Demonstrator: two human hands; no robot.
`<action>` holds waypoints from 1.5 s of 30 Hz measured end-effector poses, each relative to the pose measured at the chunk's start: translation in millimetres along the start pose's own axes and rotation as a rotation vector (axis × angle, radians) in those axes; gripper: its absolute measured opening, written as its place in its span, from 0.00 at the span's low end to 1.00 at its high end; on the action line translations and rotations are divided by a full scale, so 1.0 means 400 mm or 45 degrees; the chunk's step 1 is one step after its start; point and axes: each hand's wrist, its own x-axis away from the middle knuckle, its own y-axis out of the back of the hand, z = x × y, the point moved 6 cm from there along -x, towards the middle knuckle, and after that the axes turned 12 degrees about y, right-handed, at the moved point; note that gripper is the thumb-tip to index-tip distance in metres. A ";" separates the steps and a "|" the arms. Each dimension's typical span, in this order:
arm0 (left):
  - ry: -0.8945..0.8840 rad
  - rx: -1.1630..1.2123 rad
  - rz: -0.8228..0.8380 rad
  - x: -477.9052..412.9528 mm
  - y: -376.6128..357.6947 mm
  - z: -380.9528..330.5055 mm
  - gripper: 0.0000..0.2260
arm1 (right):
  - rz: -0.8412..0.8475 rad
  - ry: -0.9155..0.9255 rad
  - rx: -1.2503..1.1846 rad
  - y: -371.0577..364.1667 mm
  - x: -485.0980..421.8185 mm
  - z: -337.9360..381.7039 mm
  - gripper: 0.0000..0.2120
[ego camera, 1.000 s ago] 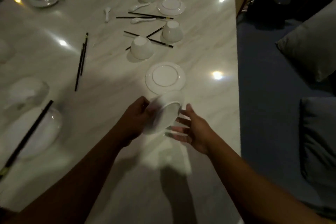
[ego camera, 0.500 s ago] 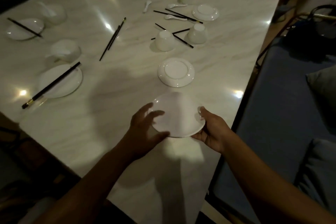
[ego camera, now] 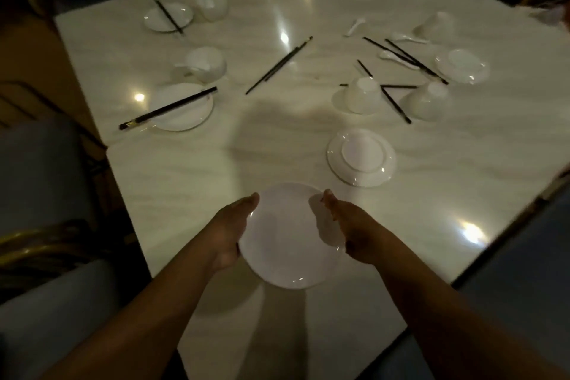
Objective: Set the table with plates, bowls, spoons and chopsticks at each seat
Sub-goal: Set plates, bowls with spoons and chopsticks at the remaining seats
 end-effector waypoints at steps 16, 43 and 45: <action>-0.173 0.529 -0.328 0.001 -0.023 0.009 0.14 | 0.270 0.228 0.085 0.005 -0.089 0.135 0.12; -0.023 0.364 -0.783 -0.129 -0.453 0.060 0.09 | 0.712 1.044 1.804 0.451 -0.393 0.197 0.20; -0.016 0.384 -0.786 -0.133 -0.472 0.069 0.09 | 0.727 1.071 1.842 0.455 -0.403 0.208 0.21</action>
